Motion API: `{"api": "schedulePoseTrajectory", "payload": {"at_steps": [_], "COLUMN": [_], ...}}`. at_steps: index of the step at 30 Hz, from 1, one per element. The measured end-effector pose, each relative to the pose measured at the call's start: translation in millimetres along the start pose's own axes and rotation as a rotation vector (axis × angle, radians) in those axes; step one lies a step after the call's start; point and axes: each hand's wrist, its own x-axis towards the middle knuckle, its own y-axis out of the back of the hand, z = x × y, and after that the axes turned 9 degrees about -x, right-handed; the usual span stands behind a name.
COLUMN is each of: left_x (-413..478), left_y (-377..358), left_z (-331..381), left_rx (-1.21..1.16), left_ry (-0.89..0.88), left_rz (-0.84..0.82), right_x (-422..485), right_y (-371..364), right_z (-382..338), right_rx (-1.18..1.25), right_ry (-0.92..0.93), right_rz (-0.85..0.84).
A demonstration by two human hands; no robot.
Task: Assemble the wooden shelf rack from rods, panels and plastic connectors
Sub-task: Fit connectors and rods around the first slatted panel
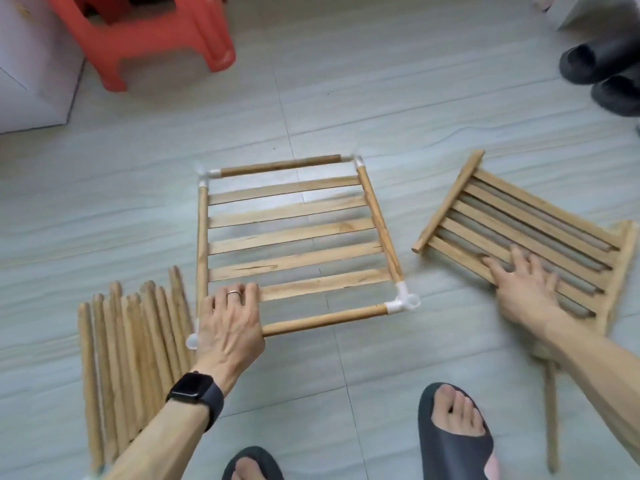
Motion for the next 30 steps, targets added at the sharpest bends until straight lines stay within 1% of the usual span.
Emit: {"api": "schedulePoseTrajectory", "payload": {"at_steps": [3,4,5,6,7,9,10,11,12,13,15,16,19,24,30], "left_x": [-11.2,-14.3,-17.0,-19.9,-23.0,-31.3,-36.4,-41.1,-44.6,-46.4,-47.5,-47.5,-47.5,-42.3,-40.7], "left_y": [-19.1,-24.6,-29.0,-33.2,-36.2,-41.4,-43.7,-45.6,-47.0,-47.4,-47.9,-47.9,-44.0,-43.9,-49.1], "left_z": [20.6,26.9,33.2,39.1,44.9,52.8,54.1,53.3,50.4,46.5,39.9,37.3,33.9,31.3,40.4], "left_rx": [-0.036,-0.040,-0.040,-0.036,-0.032,-0.030,-0.031,-0.030,-0.024,-0.020,-0.010,-0.002,-0.004,-0.032,-0.007], "left_ry": [-0.039,-0.048,-0.047,-0.042,-0.037,-0.031,-0.024,-0.019,-0.023,-0.030,-0.051,-0.068,-0.071,-0.075,-0.058], "left_rz": [-0.051,-0.068,-0.091,-0.121,-0.153,-0.225,-0.274,-0.318,-0.344,-0.366,-0.421,-0.444,-0.489,-0.498,-0.526], "right_x": [-7.8,-15.2,-24.6,-35.5,-49.5,-82.7,-98.0,-111.6,-121.9,-129.3,-139.6,-142.0,-143.6,-120.6,-117.3], "right_y": [6.3,9.3,10.2,9.3,8.5,12.7,15.3,17.1,18.0,18.2,15.5,13.8,8.5,8.5,12.4], "right_z": [5.1,-2.9,-14.1,-28.0,-44.0,-81.4,-100.0,-118.0,-134.8,-150.3,-174.2,-182.0,-194.2,-203.4,-201.8], "right_rx": [0.062,0.090,0.143,0.223,0.325,0.523,0.561,0.551,0.487,0.369,0.123,0.056,0.013,-0.029,-0.073], "right_ry": [-0.077,-0.096,-0.093,-0.059,0.017,0.268,0.397,0.508,0.600,0.669,0.734,0.740,0.784,0.855,0.827], "right_rz": [-0.100,-0.092,-0.022,0.105,0.266,0.542,0.607,0.604,0.552,0.486,0.352,0.318,0.392,0.485,0.487]}}
